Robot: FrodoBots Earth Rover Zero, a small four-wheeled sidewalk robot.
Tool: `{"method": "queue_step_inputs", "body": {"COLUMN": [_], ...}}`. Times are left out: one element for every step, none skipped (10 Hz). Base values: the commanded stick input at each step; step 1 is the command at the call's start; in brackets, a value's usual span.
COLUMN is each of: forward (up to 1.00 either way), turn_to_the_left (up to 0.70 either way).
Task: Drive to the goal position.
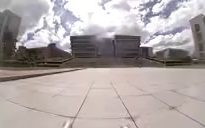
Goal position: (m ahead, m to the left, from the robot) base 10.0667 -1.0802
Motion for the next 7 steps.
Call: {"method": "queue_step_inputs", "body": {"forward": [0.70, 0.70, 0.70, 0.70, 0.70, 0.70, 0.70], "turn_to_the_left": [0.00, 0.00, 0.00, 0.00, 0.00, 0.00, 0.00]}}
